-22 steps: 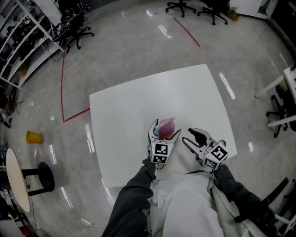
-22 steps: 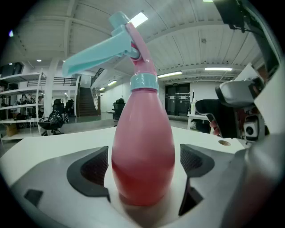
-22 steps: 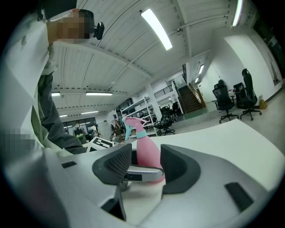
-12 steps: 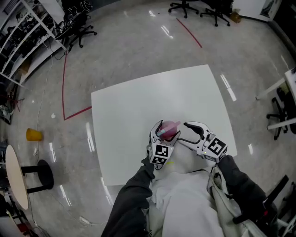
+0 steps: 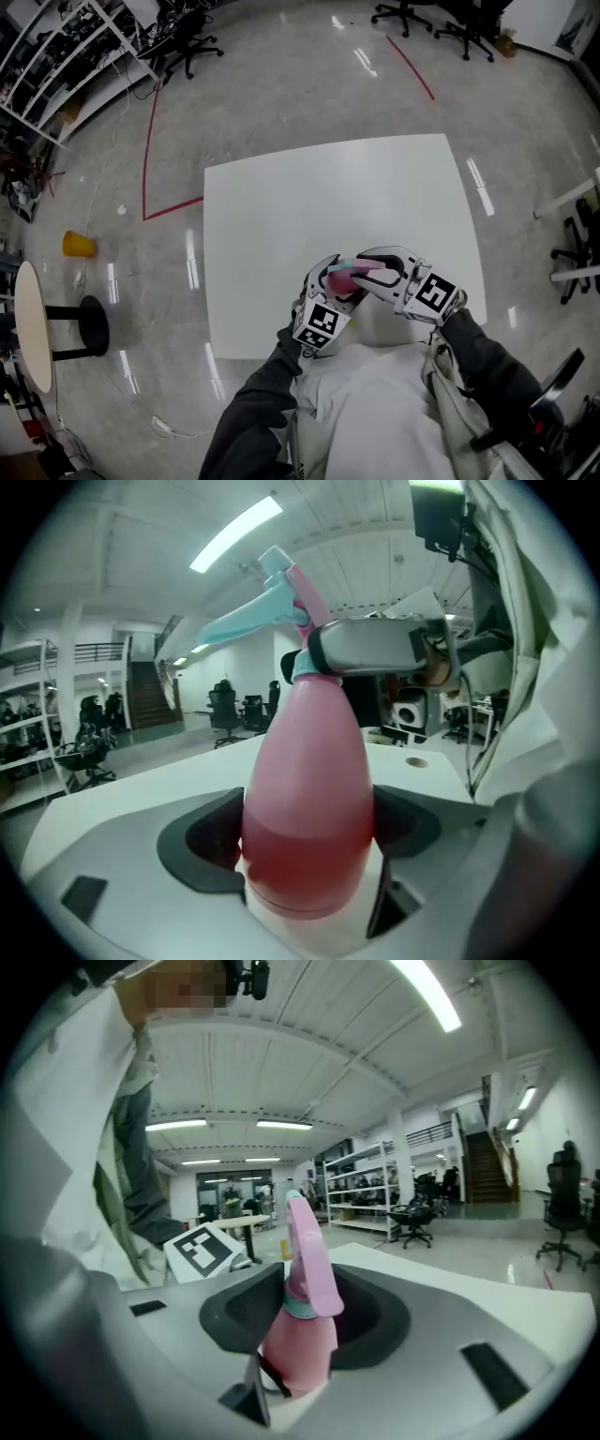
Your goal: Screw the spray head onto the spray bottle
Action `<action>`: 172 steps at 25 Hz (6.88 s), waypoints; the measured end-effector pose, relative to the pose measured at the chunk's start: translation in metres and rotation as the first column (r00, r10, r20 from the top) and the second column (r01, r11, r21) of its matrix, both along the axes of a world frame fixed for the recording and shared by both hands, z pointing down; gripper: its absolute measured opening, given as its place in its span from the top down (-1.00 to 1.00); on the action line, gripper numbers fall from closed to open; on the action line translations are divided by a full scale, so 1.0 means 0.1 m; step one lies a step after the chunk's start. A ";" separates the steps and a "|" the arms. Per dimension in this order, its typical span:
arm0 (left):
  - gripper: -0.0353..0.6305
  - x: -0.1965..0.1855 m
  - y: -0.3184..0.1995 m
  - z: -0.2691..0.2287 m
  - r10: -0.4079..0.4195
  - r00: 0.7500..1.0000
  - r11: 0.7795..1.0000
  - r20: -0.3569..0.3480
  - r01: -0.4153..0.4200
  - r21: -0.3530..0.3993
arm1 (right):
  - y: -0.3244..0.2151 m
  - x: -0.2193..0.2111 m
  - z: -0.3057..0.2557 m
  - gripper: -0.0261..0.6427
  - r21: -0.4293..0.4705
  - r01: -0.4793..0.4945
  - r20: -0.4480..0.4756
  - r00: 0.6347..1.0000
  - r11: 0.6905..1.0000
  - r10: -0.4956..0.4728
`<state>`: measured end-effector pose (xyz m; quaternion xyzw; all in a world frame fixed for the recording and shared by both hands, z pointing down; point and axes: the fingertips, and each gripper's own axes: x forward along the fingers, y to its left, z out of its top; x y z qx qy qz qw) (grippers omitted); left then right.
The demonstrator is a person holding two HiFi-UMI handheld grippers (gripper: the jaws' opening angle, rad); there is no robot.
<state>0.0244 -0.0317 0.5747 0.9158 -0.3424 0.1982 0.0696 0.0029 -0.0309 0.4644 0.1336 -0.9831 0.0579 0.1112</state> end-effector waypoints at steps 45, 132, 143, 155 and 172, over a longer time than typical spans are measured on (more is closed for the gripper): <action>-0.35 -0.19 0.00 -1.01 -0.276 0.934 0.949 -0.227 0.302 0.089 | -0.23 -0.01 -0.82 0.54 -0.029 -0.573 0.187 0.802 0.819 0.568; 0.17 -0.88 0.09 -0.55 -0.417 0.902 0.898 -0.111 0.428 0.106 | -0.65 -0.09 -0.06 0.64 0.161 -0.374 0.079 0.927 0.914 0.365; 0.87 -1.02 0.08 -0.47 -0.485 0.860 0.867 -0.160 0.497 0.042 | -0.39 0.08 -0.23 0.28 0.199 -0.414 0.182 0.906 0.888 0.382; 0.87 -1.03 0.09 -0.33 -0.495 0.854 0.868 -0.159 0.496 -0.036 | -0.07 0.77 0.57 0.94 0.136 -0.567 -0.084 0.810 0.812 0.580; 0.87 -0.93 0.18 -0.21 -0.472 0.874 0.881 -0.113 0.468 -0.065 | 0.03 0.64 0.87 0.94 0.035 -0.515 -0.115 0.849 0.857 0.515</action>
